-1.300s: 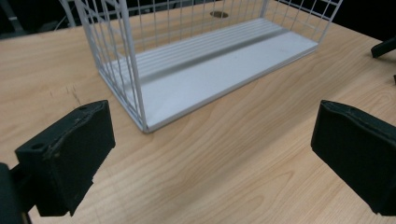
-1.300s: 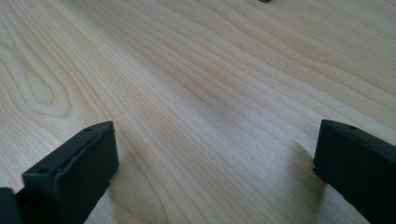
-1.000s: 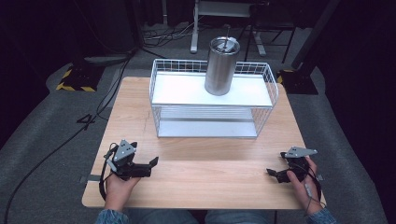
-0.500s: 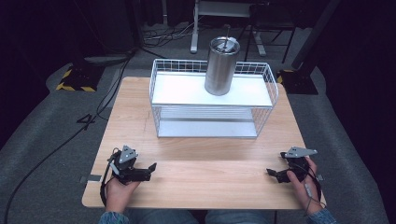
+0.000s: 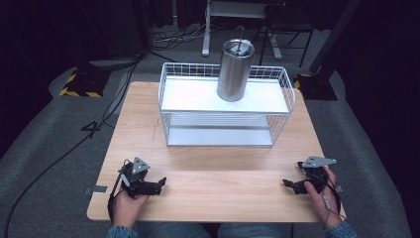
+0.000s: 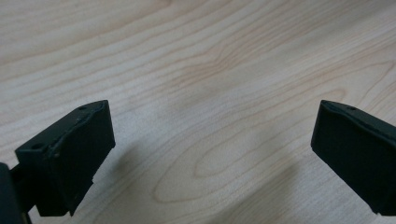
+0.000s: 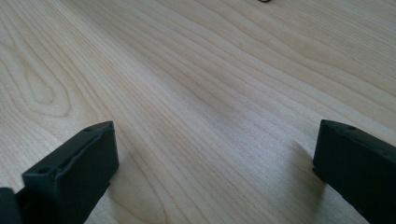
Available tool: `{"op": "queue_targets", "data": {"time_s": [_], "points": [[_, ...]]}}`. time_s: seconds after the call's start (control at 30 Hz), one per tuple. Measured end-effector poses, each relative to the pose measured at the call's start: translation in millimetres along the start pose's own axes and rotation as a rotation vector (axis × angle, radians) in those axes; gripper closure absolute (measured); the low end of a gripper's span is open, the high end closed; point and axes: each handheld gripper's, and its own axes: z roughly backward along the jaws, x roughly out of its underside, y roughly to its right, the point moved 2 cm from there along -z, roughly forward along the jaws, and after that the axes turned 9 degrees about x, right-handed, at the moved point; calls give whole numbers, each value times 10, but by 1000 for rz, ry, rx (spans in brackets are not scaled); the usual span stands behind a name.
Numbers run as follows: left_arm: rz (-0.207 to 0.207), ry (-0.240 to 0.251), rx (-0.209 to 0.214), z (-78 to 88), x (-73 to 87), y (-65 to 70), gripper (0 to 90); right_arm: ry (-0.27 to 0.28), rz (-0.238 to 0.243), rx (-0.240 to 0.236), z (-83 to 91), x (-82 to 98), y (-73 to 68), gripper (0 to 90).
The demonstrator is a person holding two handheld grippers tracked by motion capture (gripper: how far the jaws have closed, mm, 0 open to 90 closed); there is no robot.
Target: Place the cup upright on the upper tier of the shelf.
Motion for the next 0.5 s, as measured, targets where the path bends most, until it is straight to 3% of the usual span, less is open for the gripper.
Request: {"op": "queue_targets", "data": {"time_s": [0.13,0.5], "points": [[-12,-52,-20,-44,1,25,6,0,0,0,0,0,0,4],[-13,-53,-20,-44,2,24,5,0,0,0,0,0,0,4]]}}
